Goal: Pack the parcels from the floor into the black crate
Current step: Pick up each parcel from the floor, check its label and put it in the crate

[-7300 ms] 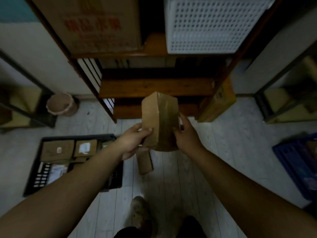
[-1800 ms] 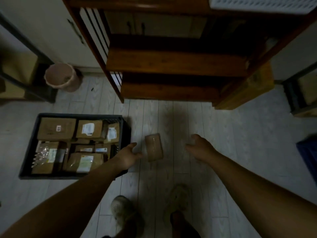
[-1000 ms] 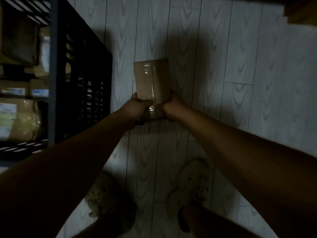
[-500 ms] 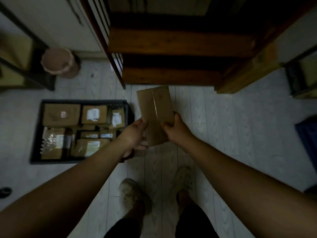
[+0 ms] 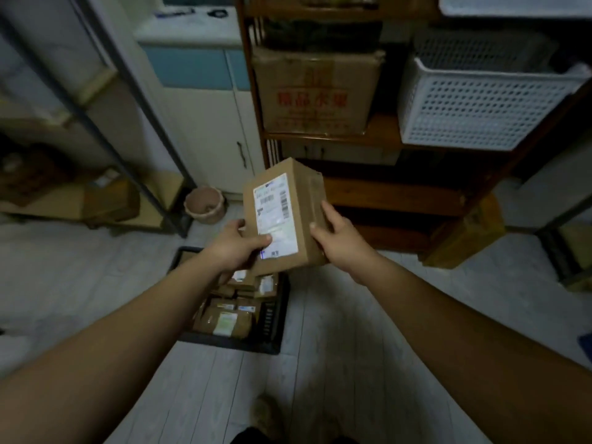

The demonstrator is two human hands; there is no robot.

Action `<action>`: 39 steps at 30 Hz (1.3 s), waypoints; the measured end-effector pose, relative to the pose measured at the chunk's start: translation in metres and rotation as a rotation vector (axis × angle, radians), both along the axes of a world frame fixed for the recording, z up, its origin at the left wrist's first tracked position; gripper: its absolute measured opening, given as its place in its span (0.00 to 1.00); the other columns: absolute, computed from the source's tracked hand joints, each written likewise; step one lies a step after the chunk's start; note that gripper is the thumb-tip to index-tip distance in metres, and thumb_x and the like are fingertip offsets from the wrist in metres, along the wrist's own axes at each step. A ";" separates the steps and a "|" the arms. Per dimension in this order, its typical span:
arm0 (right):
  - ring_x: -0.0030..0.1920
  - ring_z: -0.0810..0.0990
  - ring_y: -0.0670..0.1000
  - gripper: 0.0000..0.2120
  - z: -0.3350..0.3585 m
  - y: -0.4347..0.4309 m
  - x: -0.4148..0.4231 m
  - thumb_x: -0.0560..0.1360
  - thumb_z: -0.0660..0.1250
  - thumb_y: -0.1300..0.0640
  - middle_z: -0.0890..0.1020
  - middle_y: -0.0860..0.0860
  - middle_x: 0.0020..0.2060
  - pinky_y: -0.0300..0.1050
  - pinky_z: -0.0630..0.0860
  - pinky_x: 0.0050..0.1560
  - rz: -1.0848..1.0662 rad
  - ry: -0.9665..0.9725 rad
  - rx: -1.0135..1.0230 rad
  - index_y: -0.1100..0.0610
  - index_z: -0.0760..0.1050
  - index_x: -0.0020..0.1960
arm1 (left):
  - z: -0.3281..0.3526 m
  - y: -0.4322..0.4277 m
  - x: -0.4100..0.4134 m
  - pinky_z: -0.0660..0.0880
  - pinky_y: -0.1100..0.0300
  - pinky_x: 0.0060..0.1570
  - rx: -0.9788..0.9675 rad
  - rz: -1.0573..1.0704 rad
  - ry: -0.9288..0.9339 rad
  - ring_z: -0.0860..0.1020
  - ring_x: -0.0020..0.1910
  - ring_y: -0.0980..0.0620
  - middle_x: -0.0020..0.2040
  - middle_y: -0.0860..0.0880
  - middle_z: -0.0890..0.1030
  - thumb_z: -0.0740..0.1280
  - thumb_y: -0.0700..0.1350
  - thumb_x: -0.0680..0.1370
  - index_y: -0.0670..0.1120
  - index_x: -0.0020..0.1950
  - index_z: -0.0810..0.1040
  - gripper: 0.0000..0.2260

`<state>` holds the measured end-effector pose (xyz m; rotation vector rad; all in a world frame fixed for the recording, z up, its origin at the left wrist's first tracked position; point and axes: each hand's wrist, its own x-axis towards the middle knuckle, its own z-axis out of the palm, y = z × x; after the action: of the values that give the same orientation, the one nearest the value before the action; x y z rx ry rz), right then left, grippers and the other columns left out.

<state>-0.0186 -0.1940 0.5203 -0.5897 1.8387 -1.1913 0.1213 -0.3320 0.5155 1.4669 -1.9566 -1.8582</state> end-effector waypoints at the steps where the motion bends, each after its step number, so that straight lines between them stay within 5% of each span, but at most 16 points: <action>1: 0.68 0.69 0.54 0.36 0.009 -0.005 0.008 0.70 0.62 0.34 0.62 0.45 0.73 0.59 0.69 0.66 0.025 0.023 0.002 0.33 0.52 0.73 | 0.013 0.000 0.007 0.75 0.47 0.59 -0.059 0.022 -0.007 0.79 0.54 0.46 0.59 0.45 0.80 0.74 0.45 0.71 0.45 0.68 0.68 0.28; 4: 0.67 0.71 0.55 0.43 0.029 -0.015 0.031 0.61 0.64 0.29 0.65 0.47 0.72 0.58 0.71 0.65 0.059 0.052 -0.003 0.35 0.55 0.74 | 0.042 0.003 0.027 0.76 0.47 0.57 -0.120 0.073 0.050 0.80 0.53 0.46 0.56 0.46 0.79 0.70 0.41 0.74 0.46 0.66 0.69 0.21; 9: 0.60 0.77 0.52 0.25 0.041 -0.029 0.060 0.77 0.65 0.51 0.76 0.49 0.65 0.50 0.75 0.60 0.114 0.084 -0.014 0.45 0.62 0.73 | 0.062 -0.011 0.063 0.79 0.50 0.50 -0.180 0.037 0.106 0.79 0.54 0.47 0.58 0.46 0.77 0.67 0.38 0.76 0.48 0.71 0.64 0.25; 15: 0.61 0.77 0.52 0.20 0.026 -0.071 0.112 0.80 0.60 0.53 0.76 0.50 0.65 0.50 0.74 0.62 0.078 0.095 0.014 0.49 0.66 0.71 | 0.051 -0.057 0.111 0.78 0.47 0.52 -0.111 -0.081 0.051 0.77 0.53 0.47 0.60 0.48 0.74 0.67 0.43 0.77 0.58 0.75 0.57 0.31; 21: 0.62 0.76 0.52 0.21 -0.025 -0.151 0.189 0.81 0.58 0.55 0.76 0.50 0.65 0.46 0.74 0.60 -0.045 0.046 0.078 0.50 0.61 0.73 | 0.005 -0.142 0.174 0.77 0.41 0.54 -0.078 -0.219 -0.006 0.79 0.54 0.43 0.56 0.42 0.78 0.67 0.41 0.76 0.57 0.75 0.56 0.32; 24: 0.61 0.76 0.53 0.28 -0.067 -0.181 0.213 0.77 0.61 0.60 0.75 0.50 0.65 0.50 0.76 0.58 -0.079 0.015 0.153 0.45 0.59 0.73 | -0.031 -0.176 0.191 0.79 0.55 0.45 -0.020 -0.252 -0.024 0.78 0.47 0.54 0.50 0.52 0.78 0.66 0.40 0.77 0.56 0.75 0.58 0.30; 28: 0.67 0.71 0.53 0.34 -0.121 -0.198 0.227 0.74 0.63 0.68 0.73 0.50 0.66 0.42 0.73 0.54 -0.087 -0.020 0.206 0.45 0.57 0.73 | -0.083 -0.197 0.196 0.76 0.69 0.36 -0.054 -0.314 -0.067 0.77 0.50 0.54 0.48 0.58 0.74 0.64 0.41 0.78 0.56 0.62 0.66 0.16; 30: 0.67 0.71 0.53 0.34 -0.155 -0.205 0.225 0.76 0.62 0.68 0.72 0.50 0.66 0.37 0.74 0.50 -0.077 -0.034 0.199 0.43 0.55 0.74 | -0.124 -0.206 0.196 0.77 0.67 0.34 -0.068 -0.314 -0.097 0.77 0.54 0.52 0.53 0.54 0.76 0.64 0.39 0.78 0.54 0.65 0.67 0.18; 32: 0.67 0.71 0.52 0.33 -0.200 -0.213 0.221 0.77 0.61 0.67 0.72 0.49 0.66 0.32 0.72 0.48 -0.054 -0.036 0.207 0.42 0.56 0.73 | -0.173 -0.214 0.195 0.80 0.58 0.46 -0.073 -0.313 -0.143 0.77 0.58 0.48 0.62 0.48 0.75 0.64 0.40 0.78 0.55 0.71 0.62 0.24; 34: 0.67 0.71 0.51 0.32 -0.253 -0.222 0.215 0.77 0.62 0.67 0.73 0.49 0.67 0.36 0.72 0.54 -0.033 -0.031 0.223 0.42 0.57 0.73 | -0.224 -0.219 0.191 0.77 0.48 0.56 -0.072 -0.310 -0.199 0.76 0.60 0.44 0.63 0.47 0.74 0.63 0.41 0.78 0.56 0.73 0.60 0.26; 39: 0.68 0.70 0.51 0.35 -0.389 -0.238 0.214 0.75 0.62 0.67 0.71 0.48 0.68 0.49 0.70 0.67 0.016 -0.028 0.284 0.42 0.55 0.74 | -0.357 -0.225 0.191 0.75 0.44 0.59 -0.100 -0.305 -0.301 0.74 0.60 0.44 0.63 0.46 0.74 0.65 0.40 0.77 0.53 0.69 0.67 0.23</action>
<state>0.1956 -0.4320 0.1310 -0.4238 1.9316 -0.9010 0.3119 -0.5569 0.1583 1.5702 -2.4974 -1.6882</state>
